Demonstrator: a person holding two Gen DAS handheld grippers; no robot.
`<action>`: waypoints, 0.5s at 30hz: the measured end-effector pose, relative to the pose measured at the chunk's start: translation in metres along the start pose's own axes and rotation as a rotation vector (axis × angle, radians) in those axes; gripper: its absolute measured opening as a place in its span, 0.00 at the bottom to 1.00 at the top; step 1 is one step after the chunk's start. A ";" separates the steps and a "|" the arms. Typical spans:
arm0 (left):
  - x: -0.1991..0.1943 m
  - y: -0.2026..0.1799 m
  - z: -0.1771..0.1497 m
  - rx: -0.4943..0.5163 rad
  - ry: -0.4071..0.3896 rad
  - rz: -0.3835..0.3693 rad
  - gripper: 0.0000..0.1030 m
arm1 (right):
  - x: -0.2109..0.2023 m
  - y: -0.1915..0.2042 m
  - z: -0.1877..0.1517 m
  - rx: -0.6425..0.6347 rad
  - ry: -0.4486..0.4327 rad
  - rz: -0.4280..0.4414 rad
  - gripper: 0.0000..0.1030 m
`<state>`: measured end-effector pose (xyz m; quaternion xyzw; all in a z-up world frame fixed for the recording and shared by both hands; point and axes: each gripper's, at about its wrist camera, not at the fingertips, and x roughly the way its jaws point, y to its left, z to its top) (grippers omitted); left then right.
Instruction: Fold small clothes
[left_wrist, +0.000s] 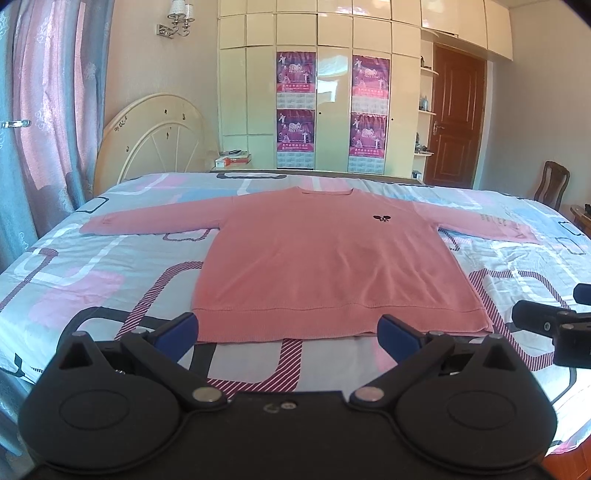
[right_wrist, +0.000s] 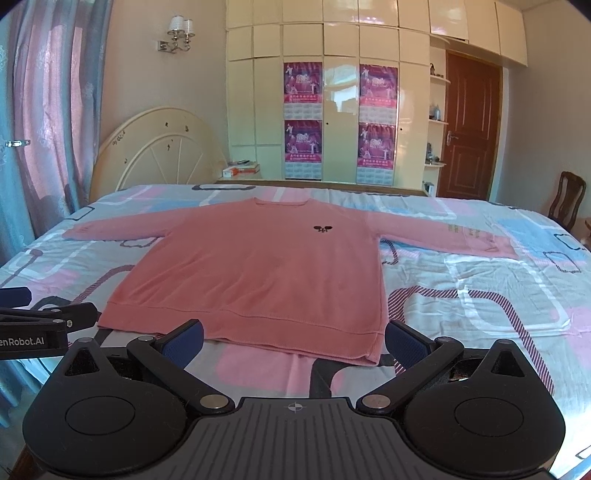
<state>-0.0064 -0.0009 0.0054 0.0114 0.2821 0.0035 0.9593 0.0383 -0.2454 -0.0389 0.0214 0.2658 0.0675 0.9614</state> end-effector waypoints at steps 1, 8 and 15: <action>0.000 0.000 0.000 -0.001 0.001 -0.002 1.00 | 0.000 0.001 0.000 -0.002 0.000 0.000 1.00; 0.000 -0.001 0.001 -0.002 0.001 -0.003 1.00 | 0.001 -0.001 0.000 -0.002 0.000 0.000 1.00; -0.001 -0.001 0.001 -0.001 -0.004 -0.006 1.00 | -0.002 0.000 0.001 -0.002 -0.007 0.000 1.00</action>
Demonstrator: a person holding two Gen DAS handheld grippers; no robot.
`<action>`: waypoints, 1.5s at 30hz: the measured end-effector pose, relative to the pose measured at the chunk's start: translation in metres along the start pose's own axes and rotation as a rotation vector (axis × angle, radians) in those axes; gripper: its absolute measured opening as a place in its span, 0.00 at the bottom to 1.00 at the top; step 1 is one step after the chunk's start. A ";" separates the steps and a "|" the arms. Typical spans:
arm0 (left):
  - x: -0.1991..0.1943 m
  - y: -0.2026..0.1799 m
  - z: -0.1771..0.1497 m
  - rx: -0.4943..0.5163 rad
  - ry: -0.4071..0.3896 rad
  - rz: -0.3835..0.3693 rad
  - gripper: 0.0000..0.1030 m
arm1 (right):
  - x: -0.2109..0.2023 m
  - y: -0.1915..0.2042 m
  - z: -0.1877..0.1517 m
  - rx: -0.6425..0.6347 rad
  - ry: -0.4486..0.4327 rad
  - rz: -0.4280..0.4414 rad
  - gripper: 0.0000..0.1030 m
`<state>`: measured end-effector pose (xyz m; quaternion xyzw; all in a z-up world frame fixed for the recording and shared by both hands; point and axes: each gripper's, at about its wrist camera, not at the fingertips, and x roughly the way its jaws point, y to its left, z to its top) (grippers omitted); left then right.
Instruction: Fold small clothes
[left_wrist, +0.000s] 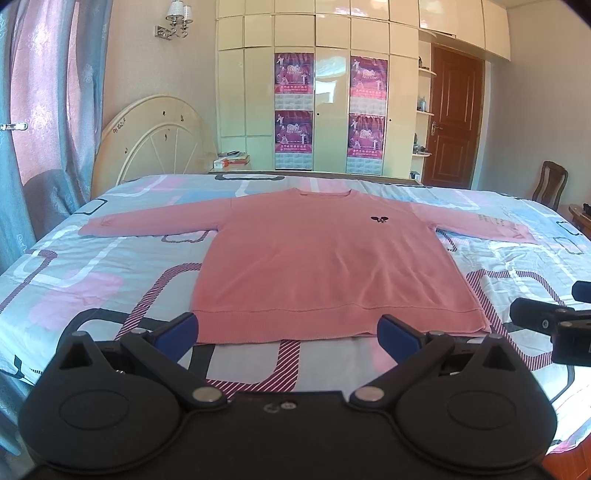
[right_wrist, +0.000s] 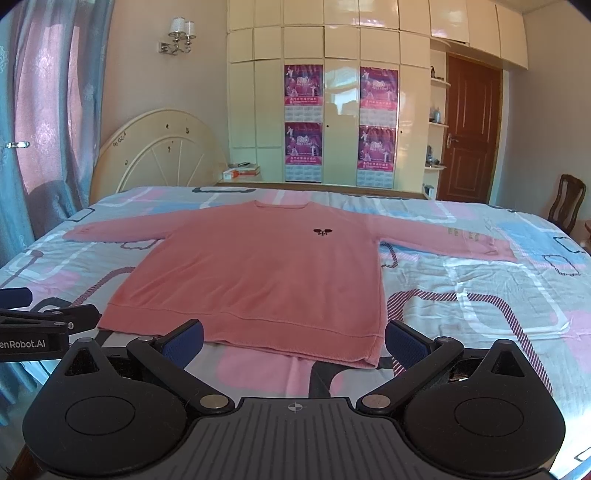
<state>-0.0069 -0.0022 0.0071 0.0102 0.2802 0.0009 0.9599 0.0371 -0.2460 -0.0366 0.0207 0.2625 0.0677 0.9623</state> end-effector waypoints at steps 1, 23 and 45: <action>0.000 0.000 0.000 0.000 -0.001 0.001 1.00 | 0.000 0.000 0.000 0.000 -0.001 0.001 1.00; -0.002 -0.002 0.001 0.001 -0.004 0.001 1.00 | -0.002 0.004 0.002 -0.004 -0.006 0.006 1.00; 0.020 0.008 0.020 -0.017 -0.029 -0.025 1.00 | 0.012 -0.011 0.015 0.010 -0.010 -0.047 1.00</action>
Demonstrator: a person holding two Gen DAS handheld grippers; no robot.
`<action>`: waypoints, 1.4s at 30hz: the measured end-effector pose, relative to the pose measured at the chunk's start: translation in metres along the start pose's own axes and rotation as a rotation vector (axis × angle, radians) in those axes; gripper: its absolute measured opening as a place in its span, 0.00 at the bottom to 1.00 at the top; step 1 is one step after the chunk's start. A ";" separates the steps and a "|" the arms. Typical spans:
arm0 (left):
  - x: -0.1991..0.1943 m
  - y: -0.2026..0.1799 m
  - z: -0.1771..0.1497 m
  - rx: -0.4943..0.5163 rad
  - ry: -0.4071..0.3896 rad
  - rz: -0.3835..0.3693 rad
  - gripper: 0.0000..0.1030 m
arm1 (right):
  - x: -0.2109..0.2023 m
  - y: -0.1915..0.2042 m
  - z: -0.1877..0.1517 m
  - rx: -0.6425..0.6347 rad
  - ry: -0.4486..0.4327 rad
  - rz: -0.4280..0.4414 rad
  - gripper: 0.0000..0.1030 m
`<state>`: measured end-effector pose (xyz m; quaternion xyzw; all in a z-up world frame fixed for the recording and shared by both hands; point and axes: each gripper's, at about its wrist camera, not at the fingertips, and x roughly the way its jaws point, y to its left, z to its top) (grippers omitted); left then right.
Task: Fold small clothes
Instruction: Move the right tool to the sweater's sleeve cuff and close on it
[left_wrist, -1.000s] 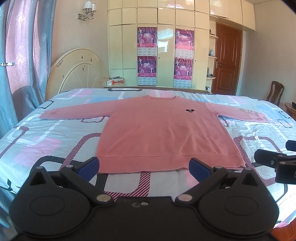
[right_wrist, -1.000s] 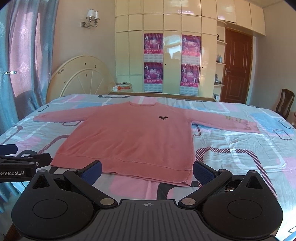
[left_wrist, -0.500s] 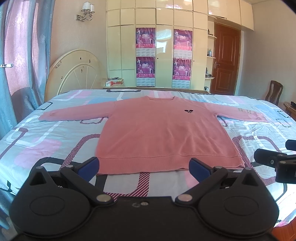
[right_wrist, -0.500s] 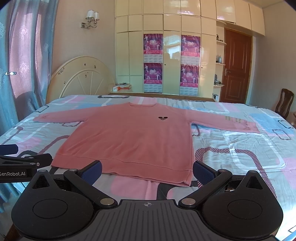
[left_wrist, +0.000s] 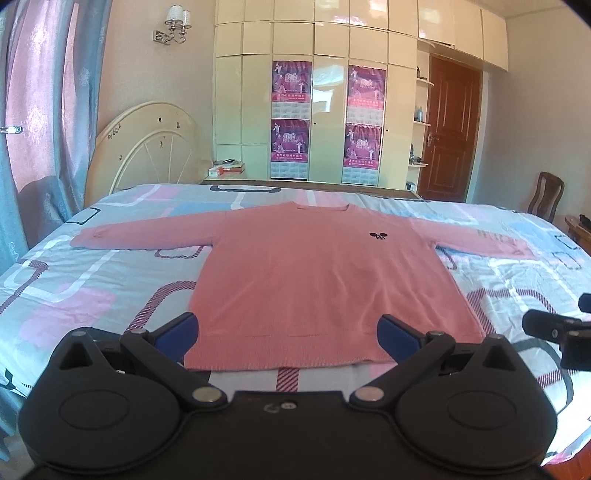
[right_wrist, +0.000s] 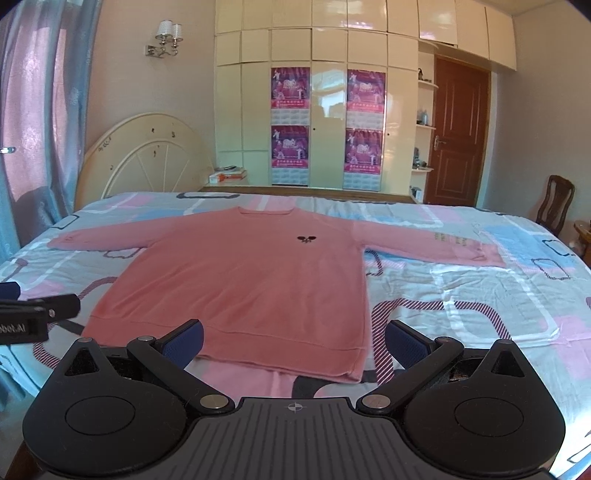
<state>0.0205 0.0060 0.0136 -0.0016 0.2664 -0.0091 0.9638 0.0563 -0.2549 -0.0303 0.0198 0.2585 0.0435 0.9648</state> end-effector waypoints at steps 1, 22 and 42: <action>0.003 0.000 0.002 -0.001 0.000 0.000 1.00 | 0.002 -0.001 0.002 0.001 -0.001 -0.003 1.00; 0.083 -0.013 0.029 0.069 -0.009 -0.010 1.00 | 0.080 -0.039 0.042 0.048 0.000 -0.108 1.00; 0.248 -0.074 0.092 0.090 0.130 0.034 1.00 | 0.235 -0.211 0.086 0.185 0.047 -0.222 1.00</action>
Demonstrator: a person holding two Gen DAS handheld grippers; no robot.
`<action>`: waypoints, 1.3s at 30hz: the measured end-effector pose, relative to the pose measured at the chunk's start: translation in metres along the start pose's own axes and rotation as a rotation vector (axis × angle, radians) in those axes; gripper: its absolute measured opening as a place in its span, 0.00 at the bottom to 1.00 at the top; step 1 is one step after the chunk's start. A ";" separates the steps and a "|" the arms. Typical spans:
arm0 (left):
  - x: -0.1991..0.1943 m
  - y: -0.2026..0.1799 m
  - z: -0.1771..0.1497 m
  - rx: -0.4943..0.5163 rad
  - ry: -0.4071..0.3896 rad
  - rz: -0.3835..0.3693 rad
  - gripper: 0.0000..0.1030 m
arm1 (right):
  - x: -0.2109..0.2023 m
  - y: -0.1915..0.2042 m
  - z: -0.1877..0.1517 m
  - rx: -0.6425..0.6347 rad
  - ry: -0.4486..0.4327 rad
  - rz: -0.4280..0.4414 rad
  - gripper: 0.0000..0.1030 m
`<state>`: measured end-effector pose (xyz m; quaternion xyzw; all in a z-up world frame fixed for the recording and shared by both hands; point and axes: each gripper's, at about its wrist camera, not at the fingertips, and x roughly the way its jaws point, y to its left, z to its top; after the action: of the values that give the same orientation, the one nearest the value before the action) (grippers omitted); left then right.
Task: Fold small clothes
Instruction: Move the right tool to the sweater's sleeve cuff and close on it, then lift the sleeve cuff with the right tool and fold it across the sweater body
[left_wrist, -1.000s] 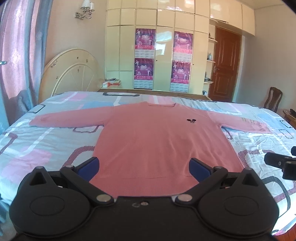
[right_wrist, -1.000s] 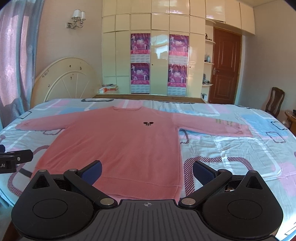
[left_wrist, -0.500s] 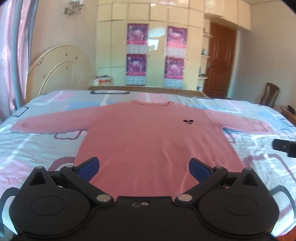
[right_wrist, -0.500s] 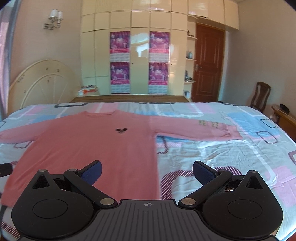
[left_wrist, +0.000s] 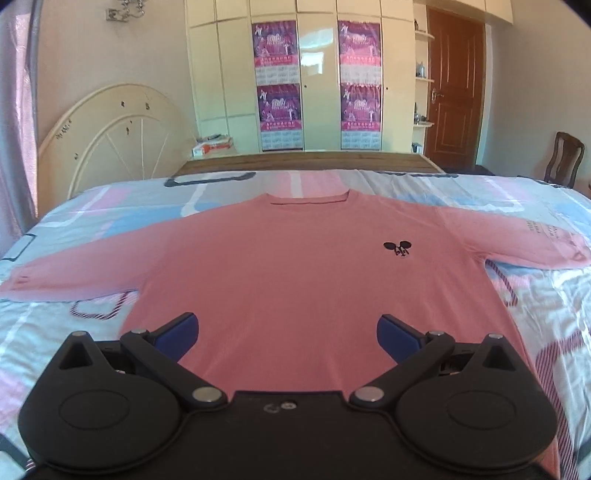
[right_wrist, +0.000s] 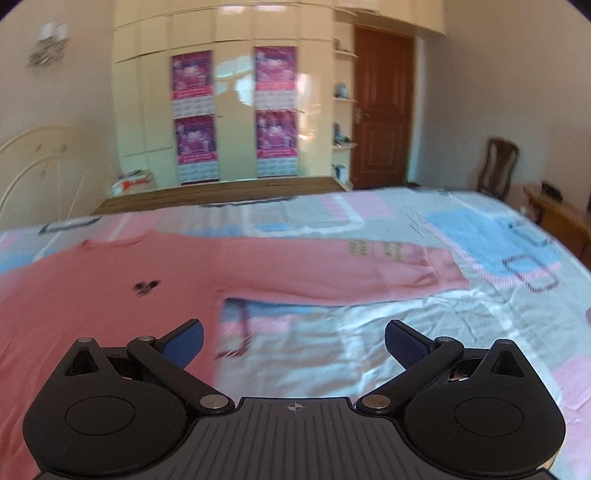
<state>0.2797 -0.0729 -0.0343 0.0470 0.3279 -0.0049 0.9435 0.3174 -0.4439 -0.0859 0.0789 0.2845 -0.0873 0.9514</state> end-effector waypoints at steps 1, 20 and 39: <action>0.007 -0.006 0.005 0.008 0.007 0.000 1.00 | 0.011 -0.012 0.003 0.031 0.006 -0.002 1.00; 0.099 -0.083 0.042 0.118 0.120 0.011 1.00 | 0.173 -0.209 0.018 0.515 0.067 -0.163 0.42; 0.119 -0.065 0.056 0.085 0.122 0.026 1.00 | 0.162 -0.233 0.023 0.585 0.026 -0.120 0.09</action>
<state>0.4057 -0.1402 -0.0697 0.0914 0.3838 -0.0039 0.9189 0.4138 -0.6946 -0.1807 0.3338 0.2636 -0.2207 0.8777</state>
